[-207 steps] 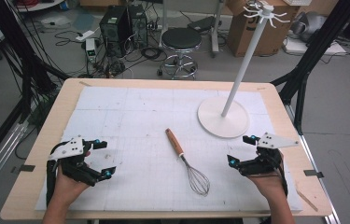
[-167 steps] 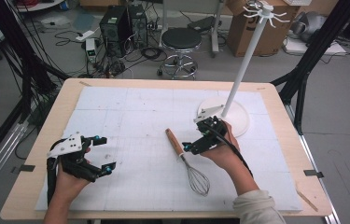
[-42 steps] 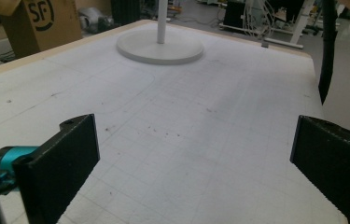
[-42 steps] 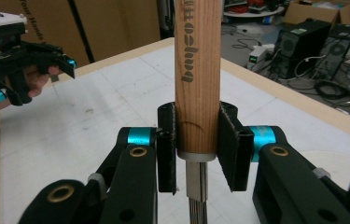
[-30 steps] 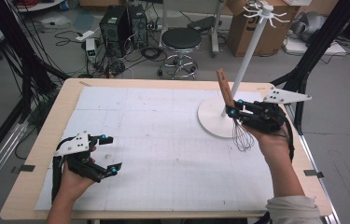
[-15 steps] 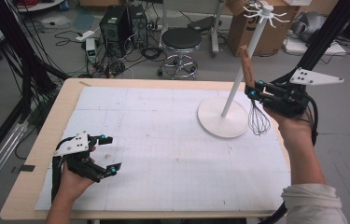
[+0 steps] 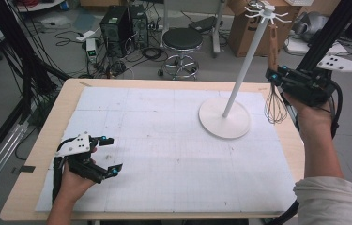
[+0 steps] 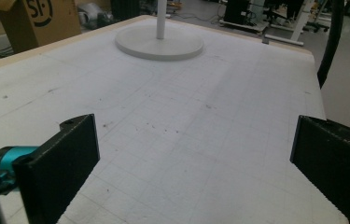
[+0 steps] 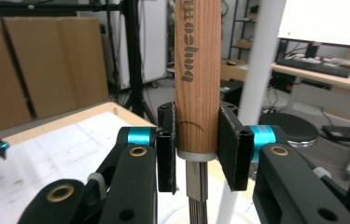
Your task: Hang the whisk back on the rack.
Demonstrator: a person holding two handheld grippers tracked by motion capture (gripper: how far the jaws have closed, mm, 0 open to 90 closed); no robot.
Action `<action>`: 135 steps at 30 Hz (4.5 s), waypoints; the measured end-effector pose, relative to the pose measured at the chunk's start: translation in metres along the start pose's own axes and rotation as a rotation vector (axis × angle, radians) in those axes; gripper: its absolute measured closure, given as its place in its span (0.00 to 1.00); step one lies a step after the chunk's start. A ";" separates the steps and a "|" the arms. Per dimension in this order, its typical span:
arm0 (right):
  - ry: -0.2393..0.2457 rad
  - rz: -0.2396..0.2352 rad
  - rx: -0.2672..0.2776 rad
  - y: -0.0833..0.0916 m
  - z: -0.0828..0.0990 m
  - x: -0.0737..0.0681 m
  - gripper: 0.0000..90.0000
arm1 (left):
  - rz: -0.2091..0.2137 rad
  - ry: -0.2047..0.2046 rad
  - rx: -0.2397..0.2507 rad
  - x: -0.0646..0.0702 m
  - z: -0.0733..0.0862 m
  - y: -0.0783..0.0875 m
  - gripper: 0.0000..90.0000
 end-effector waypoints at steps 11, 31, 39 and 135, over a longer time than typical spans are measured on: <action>-0.019 0.068 -0.006 -0.002 -0.009 0.015 0.79 | 0.000 0.002 -0.001 0.000 0.001 0.000 0.02; -0.072 0.088 -0.060 -0.020 0.007 0.018 0.78 | 0.001 0.003 -0.001 0.000 0.001 0.000 0.02; -0.088 0.104 -0.080 -0.029 0.008 0.011 0.78 | 0.003 0.002 -0.002 0.000 0.001 0.000 0.02; 0.012 -0.242 -0.098 -0.019 0.064 -0.049 0.23 | 0.008 0.013 -0.011 0.001 0.004 0.000 0.02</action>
Point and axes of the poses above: each handheld gripper's, and its own axes: y roughly backward along the jaws, z roughly out of its underside, x roughly to its right, the point moved 4 cm from there along -y, roughly forward along the jaws, and after that the axes turned 7 degrees about z, right-handed, at the moved point
